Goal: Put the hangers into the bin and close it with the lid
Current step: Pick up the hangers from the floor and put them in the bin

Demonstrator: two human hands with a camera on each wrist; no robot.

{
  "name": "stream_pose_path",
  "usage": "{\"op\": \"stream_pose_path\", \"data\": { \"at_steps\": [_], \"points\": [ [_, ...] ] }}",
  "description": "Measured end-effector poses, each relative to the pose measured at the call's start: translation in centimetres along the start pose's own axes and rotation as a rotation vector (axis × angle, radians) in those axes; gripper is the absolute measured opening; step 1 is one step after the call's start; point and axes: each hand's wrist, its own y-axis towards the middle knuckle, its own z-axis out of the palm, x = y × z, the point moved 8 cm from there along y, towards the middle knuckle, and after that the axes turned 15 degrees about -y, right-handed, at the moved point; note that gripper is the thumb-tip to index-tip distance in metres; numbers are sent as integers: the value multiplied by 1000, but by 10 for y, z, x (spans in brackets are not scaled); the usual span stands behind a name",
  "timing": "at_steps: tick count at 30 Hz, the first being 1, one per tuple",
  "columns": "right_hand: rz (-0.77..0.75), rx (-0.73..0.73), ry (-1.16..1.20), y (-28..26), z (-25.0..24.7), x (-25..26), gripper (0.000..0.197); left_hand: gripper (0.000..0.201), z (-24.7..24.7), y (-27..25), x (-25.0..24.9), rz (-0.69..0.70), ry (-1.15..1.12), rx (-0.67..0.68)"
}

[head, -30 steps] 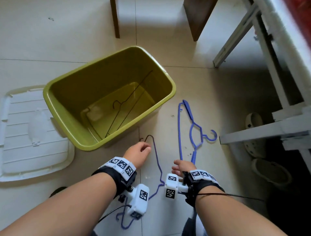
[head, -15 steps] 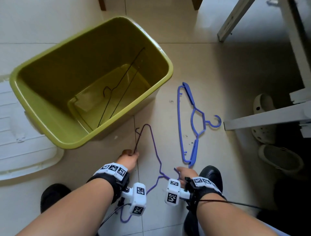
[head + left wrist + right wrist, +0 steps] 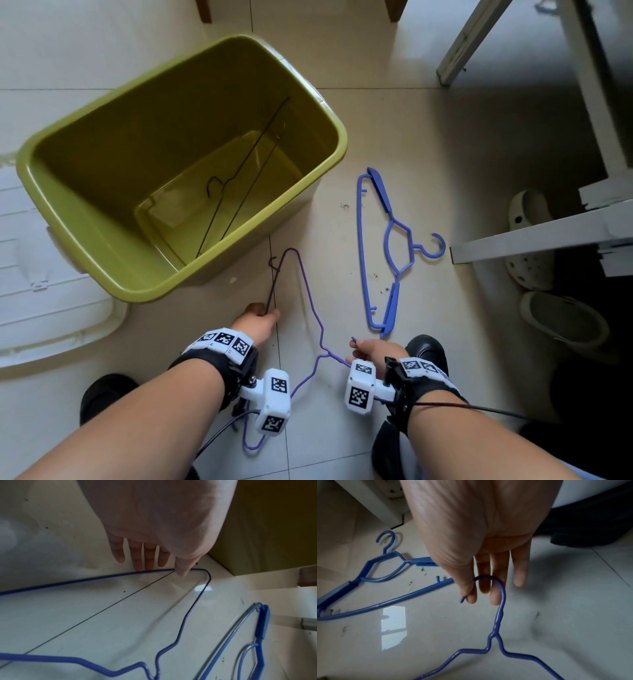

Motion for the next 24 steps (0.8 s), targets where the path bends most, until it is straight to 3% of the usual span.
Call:
{"op": "stream_pose_path", "data": {
  "at_steps": [6, 9, 15, 18, 21, 24],
  "points": [
    [-269, 28, 122, -38, 4, 23, 11, 49, -17, -29, -14, 56, 108, -21],
    [-327, 30, 145, -64, 6, 34, 14, 47, -28, -50, -21, 93, 123, -45],
    [-332, -137, 396, -114, -22, 29, 23, 42, -41, -104, -38, 212, 143, -70],
    [-342, -233, 519, -136, -44, 22, 18, 40, -45, -131, -49, 284, 153, -91],
    [-425, -292, 620, -161, -66, 16, 17, 42, -48, -162, -65, 380, 211, -95],
    [-581, -328, 558, -193, -86, 24, 26, 46, -53, -193, -88, 533, 296, -127]
  ]
}}
